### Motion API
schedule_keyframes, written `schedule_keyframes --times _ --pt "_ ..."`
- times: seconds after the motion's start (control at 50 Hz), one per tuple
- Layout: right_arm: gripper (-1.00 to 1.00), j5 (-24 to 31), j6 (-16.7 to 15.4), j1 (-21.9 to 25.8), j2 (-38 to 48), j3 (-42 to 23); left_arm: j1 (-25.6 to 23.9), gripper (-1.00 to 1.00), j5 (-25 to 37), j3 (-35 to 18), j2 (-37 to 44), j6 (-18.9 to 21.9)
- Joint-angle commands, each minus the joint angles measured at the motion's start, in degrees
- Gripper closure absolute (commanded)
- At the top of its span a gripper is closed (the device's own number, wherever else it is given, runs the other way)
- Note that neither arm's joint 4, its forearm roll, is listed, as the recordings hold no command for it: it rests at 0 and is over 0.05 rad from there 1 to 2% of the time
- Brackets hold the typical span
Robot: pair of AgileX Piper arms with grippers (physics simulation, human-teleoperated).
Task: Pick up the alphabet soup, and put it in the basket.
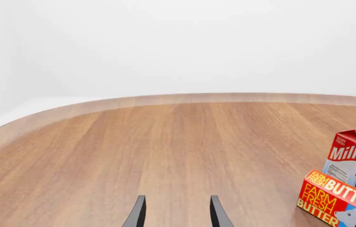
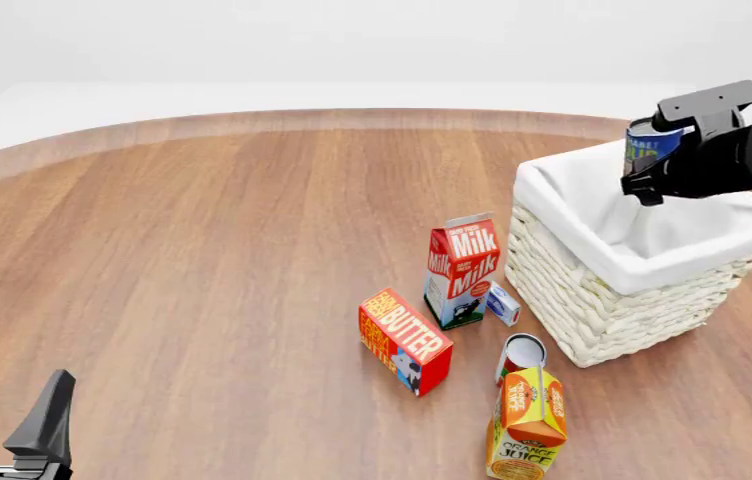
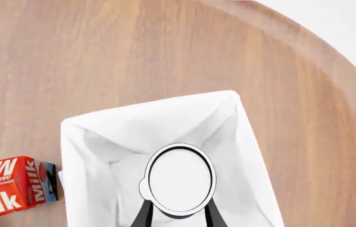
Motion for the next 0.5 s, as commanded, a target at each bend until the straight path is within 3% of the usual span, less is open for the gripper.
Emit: schedule_keyframes --times 0.02,0.5 --pt "1.0 -1.3 0.5 -1.0 1.8 0.8 0.0 -1.0 0.0 0.0 0.0 0.0" --pt "1.0 -1.9 0.3 0.2 6.0 1.6 0.0 -1.0 0.0 0.0 0.0 0.0"
